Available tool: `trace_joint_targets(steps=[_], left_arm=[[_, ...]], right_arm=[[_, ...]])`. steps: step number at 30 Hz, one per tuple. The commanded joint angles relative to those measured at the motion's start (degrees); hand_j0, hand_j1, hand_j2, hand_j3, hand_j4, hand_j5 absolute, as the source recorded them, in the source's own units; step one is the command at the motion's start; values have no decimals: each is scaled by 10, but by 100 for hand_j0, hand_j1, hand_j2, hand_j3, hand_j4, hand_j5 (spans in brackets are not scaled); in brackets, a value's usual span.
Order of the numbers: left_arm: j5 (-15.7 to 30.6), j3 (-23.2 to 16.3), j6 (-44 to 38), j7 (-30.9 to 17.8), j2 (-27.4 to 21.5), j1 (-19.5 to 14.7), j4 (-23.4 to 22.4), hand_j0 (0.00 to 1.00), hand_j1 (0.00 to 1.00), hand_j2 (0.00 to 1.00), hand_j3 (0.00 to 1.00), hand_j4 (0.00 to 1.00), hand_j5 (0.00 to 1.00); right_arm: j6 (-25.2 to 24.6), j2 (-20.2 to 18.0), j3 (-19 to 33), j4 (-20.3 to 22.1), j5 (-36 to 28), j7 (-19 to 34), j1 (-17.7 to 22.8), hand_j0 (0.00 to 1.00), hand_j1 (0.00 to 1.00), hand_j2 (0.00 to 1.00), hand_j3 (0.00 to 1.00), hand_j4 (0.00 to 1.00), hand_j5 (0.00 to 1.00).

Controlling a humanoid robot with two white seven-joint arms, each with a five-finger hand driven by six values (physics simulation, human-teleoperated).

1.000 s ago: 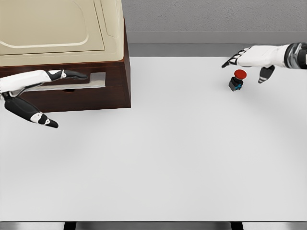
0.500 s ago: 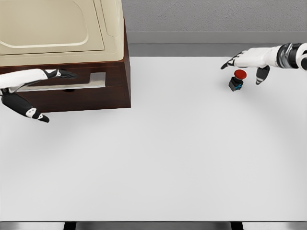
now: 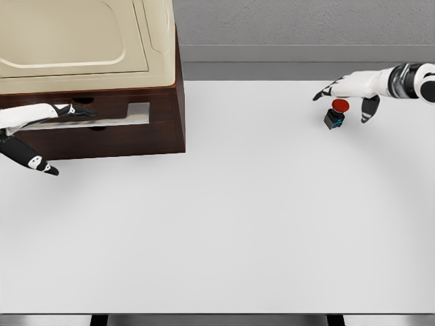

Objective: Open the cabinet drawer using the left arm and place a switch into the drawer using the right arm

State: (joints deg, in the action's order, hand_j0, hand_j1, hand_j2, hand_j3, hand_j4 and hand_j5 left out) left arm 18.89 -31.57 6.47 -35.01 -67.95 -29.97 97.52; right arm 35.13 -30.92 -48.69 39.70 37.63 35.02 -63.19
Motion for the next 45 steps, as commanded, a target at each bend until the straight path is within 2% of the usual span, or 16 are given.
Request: trace_joint_targets(steps=[1, 15, 18, 43, 45], left_arm=[[3, -1, 1, 0, -4, 0, 1, 100, 100, 100, 100, 100, 100], [11, -4, 31, 0, -38, 18, 18, 100, 100, 100, 100, 100, 100], [22, -22, 65, 0, -53, 21, 18, 100, 100, 100, 100, 100, 100], [58, -82, 220, 0, -132, 22, 22, 100, 100, 100, 100, 100, 100], [62, -86, 224, 0, -135, 22, 22, 100, 100, 100, 100, 100, 100]], right_arm=[[-1, 4, 3, -7, 5, 0, 0, 100, 100, 100, 100, 100, 100], [-1, 5, 4, -8, 5, 0, -4, 100, 100, 100, 100, 100, 100], [-1, 6, 4, -18, 6, 0, -5, 100, 100, 100, 100, 100, 100], [-1, 11, 5, -20, 15, 0, -5, 100, 100, 100, 100, 100, 100], [-1, 23, 5, -42, 16, 0, -11, 100, 100, 100, 100, 100, 100]])
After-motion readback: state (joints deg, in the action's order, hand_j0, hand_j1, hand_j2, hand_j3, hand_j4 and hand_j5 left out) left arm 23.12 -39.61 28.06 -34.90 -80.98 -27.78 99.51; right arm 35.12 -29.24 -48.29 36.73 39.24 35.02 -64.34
